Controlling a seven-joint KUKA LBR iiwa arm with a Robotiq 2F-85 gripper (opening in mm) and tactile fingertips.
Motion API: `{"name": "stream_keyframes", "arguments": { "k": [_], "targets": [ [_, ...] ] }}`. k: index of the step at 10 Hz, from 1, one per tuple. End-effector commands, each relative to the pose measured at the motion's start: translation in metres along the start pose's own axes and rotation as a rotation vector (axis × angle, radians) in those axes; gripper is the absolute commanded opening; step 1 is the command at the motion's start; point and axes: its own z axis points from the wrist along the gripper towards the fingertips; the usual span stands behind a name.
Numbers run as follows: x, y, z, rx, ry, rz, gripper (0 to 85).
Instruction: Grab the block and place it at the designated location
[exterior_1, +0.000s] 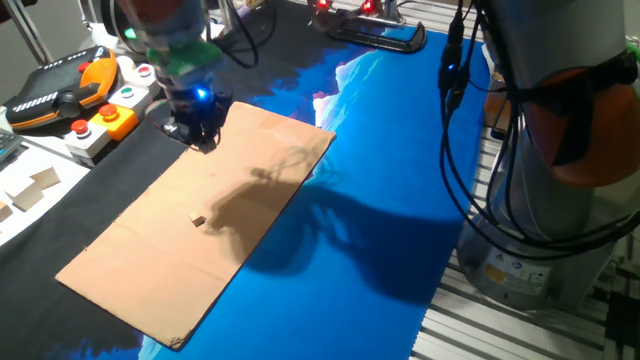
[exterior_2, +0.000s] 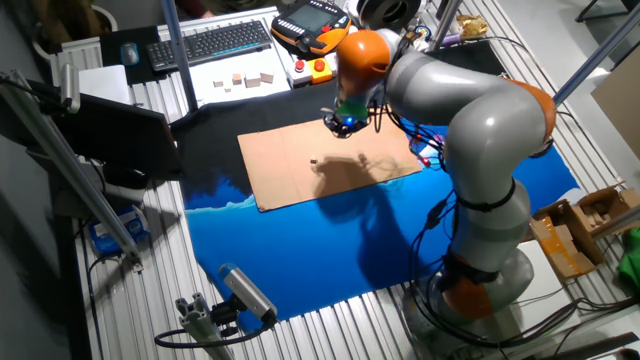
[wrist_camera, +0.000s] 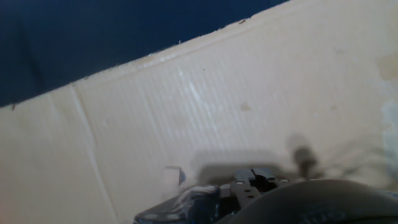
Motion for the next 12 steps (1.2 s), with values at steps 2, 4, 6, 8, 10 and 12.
{"name": "stream_keyframes", "arguments": {
  "k": [2, 4, 6, 8, 10, 12],
  "targets": [
    [0.0063, 0.0060, -0.0070, 0.001, 0.023, -0.006, 0.7],
    [0.0076, 0.0078, -0.0100, -0.004, 0.041, -0.012, 0.7],
    [0.0069, 0.0079, -0.0104, -0.022, 0.060, -0.029, 0.7],
    [0.0071, 0.0077, -0.0109, -0.046, 0.074, -0.044, 0.7],
    [0.0066, 0.0079, -0.0107, -0.050, 0.072, -0.048, 0.7],
    [0.0066, 0.0071, -0.0107, -0.053, 0.078, -0.053, 0.7]
  ]
}}
